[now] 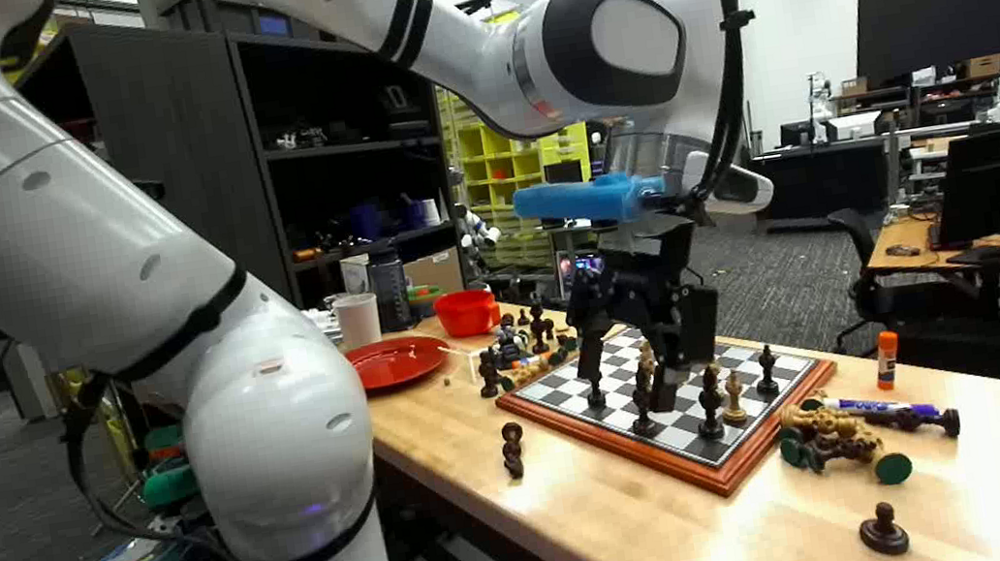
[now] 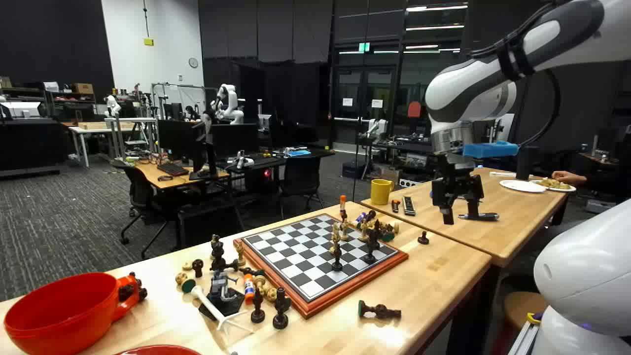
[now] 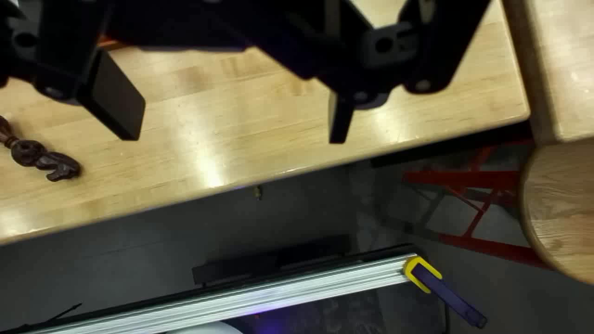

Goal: Pick up two black pieces from the table and place them on the chess board

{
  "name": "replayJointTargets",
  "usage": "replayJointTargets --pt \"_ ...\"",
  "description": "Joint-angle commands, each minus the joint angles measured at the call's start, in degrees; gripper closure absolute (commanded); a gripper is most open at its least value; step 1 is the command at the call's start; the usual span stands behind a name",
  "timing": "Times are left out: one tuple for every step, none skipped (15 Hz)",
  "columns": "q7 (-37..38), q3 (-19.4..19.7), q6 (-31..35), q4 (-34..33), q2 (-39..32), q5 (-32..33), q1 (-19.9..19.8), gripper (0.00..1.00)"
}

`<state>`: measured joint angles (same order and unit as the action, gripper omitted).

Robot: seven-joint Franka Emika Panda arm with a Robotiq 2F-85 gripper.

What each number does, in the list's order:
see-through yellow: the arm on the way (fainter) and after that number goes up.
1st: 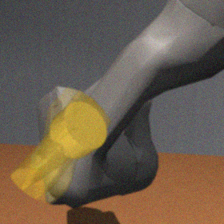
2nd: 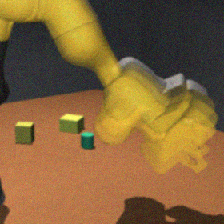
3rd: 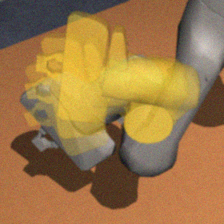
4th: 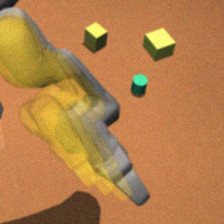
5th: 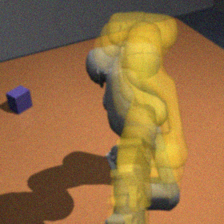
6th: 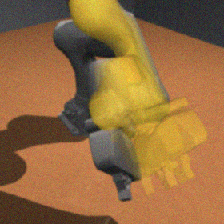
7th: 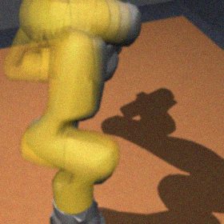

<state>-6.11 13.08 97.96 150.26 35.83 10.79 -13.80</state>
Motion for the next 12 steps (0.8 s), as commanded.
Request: replayJointTargets --pt "0.0 0.0 -0.1 -0.1 0.0 0.0 0.1 0.00" --pt "0.0 0.0 -0.1 -0.1 0.0 0.0 0.1 0.00" --pt "0.0 0.0 -0.1 -0.1 0.0 0.0 0.1 0.00" --pt "0.0 0.0 -0.1 -0.1 0.0 0.0 0.1 0.00" --pt "0.0 0.0 -0.1 -0.1 -0.1 0.0 0.1 0.00" --pt "0.0 0.0 -0.1 -0.1 -0.1 0.0 0.1 0.00" --pt "0.0 0.0 -0.1 -0.1 -0.1 0.0 0.1 0.00" --pt "-0.1 -0.1 0.0 0.0 0.1 0.0 0.3 0.00" --pt "-0.4 -0.2 0.1 0.3 0.5 -0.4 0.7 0.00" --pt "-0.9 -0.6 -0.2 0.9 1.2 -0.8 1.3 0.00" --pt "-1.4 -1.0 -0.1 1.5 2.0 -1.0 2.0 0.00" --pt "-2.0 -1.6 0.0 2.5 3.1 -1.4 3.0 0.00"
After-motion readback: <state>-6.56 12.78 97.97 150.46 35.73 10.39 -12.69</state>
